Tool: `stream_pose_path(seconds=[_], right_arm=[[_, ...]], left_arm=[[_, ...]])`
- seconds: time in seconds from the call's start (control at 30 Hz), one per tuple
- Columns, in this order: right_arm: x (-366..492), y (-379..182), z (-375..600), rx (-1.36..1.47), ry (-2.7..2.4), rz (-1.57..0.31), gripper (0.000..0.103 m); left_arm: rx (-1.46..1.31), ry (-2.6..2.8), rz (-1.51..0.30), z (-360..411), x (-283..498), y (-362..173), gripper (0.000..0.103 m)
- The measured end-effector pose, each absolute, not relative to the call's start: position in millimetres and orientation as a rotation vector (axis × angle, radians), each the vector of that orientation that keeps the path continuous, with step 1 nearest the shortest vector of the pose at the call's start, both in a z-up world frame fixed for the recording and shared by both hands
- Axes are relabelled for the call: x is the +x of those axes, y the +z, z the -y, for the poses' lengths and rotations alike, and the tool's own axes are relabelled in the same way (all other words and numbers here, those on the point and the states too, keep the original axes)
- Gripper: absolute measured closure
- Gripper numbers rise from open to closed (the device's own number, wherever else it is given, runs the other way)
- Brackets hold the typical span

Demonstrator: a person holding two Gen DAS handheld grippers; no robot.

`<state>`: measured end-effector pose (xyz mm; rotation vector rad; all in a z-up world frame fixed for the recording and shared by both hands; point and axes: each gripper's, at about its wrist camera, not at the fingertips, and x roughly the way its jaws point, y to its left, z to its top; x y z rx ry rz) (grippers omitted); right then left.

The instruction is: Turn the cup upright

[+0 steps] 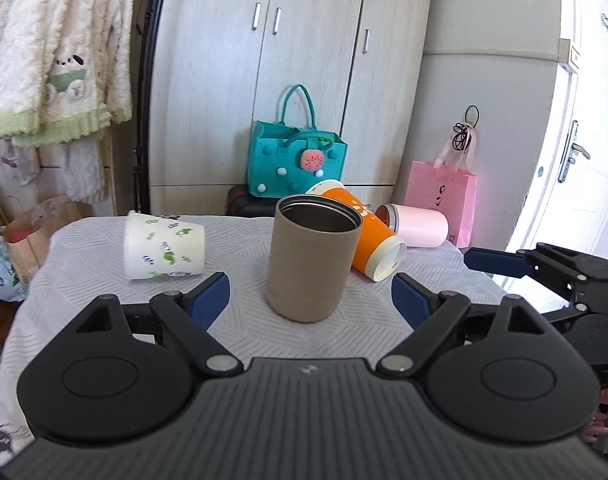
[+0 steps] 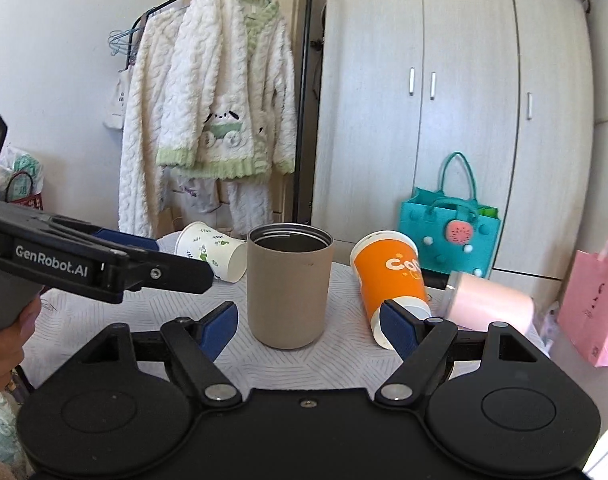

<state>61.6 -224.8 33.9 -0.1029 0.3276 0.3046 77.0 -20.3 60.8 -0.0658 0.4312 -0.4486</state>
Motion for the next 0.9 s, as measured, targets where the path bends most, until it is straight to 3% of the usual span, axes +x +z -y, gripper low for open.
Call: stream_pose_path(seconds=[0.23,0.53,0.63,0.9], right_arm=[[35.6,39.6,221.7,-0.086,0.257,-0.312,0.02],[-1.9,41.5,212.3,-0.114,0.161,-0.259,0.01],[-11.7,37.4,206.1,-0.112,0.124,-0.261,0.005],[-24.4,24.5,194.2,-0.099,0.018,-0.26,0.0]], left_arm=[[-0.056,-0.381,-0.429,7.7,47.5,70.1,0.012],[-0.047,-0.334,-0.436,-0.7,21.0,71.5,0.007],[-0.053,-0.31,-0.424,-3.3,12.4,67.7,0.0],[-0.053,-0.247,-0.475,-7.7,1.8,52.4,0.0]])
